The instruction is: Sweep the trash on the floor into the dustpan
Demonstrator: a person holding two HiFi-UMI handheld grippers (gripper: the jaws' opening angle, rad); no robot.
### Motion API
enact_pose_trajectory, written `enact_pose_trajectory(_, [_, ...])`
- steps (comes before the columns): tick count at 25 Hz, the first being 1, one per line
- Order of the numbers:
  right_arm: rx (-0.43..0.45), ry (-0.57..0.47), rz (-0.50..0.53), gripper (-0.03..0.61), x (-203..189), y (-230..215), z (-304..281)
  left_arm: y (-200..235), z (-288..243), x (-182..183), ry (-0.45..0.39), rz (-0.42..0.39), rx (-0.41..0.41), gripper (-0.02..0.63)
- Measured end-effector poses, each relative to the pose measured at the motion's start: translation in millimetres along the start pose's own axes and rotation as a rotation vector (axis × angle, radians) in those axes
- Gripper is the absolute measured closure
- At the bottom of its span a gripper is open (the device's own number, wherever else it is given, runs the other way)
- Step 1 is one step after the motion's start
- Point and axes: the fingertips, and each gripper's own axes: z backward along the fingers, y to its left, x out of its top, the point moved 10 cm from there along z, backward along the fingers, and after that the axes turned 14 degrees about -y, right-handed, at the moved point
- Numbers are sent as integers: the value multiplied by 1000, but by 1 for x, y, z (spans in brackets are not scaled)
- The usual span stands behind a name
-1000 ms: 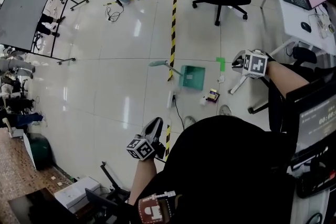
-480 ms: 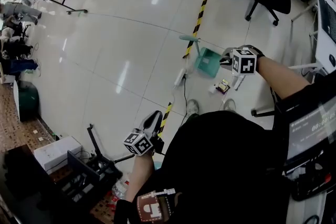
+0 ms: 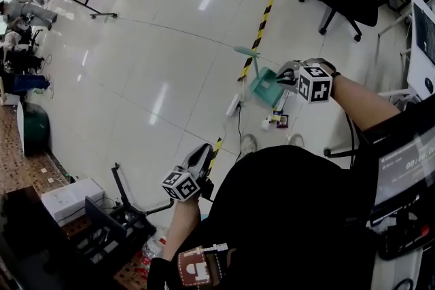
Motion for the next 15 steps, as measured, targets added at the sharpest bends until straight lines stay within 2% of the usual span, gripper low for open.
enact_pose_trajectory(9, [-56,40,-103,552,-44,30,89,-39,-53,-5,59,-25,-102,577])
enact_pose_trajectory(15, [-35,80,-94,552,-61,37,90,-53,-61,-12,76,-33,-118,577])
